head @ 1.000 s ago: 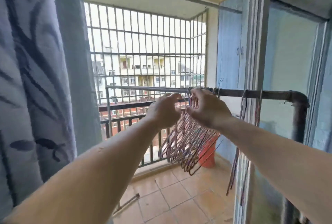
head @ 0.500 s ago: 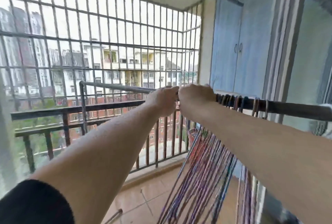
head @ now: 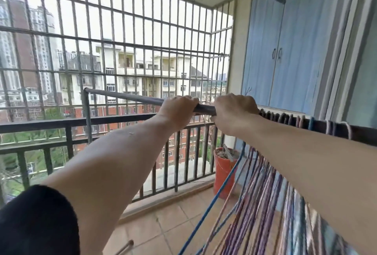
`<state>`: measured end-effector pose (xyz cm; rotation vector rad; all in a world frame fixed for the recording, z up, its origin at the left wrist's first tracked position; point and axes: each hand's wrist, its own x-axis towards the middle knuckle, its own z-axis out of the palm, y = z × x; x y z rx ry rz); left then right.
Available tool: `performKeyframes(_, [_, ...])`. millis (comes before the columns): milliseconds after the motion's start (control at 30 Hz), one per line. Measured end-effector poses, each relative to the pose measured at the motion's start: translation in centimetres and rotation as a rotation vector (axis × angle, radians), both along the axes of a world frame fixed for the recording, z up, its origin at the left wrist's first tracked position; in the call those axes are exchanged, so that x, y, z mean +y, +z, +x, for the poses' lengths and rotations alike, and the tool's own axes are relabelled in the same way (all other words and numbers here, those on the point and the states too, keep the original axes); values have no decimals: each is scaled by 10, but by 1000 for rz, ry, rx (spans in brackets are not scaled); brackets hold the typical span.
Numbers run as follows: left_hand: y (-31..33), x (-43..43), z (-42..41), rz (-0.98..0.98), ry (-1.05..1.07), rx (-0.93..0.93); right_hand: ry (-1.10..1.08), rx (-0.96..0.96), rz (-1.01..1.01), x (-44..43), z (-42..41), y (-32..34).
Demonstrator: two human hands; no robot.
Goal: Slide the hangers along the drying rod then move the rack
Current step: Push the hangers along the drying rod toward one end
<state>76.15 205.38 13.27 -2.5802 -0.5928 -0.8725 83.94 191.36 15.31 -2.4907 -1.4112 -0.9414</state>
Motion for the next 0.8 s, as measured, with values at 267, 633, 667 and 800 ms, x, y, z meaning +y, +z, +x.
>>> performKeyframes(267, [13, 7, -12, 57, 18, 35, 100, 30, 0, -1, -2, 18])
performKeyframes(633, [25, 18, -50, 133, 149, 121, 274, 34, 36, 15, -12, 26])
performKeyframes(667, [26, 19, -54, 143, 174, 139, 293, 44, 29, 18, -13, 25])
performKeyframes(800, [32, 25, -69, 170, 321, 180, 363, 38, 30, 36, -19, 31])
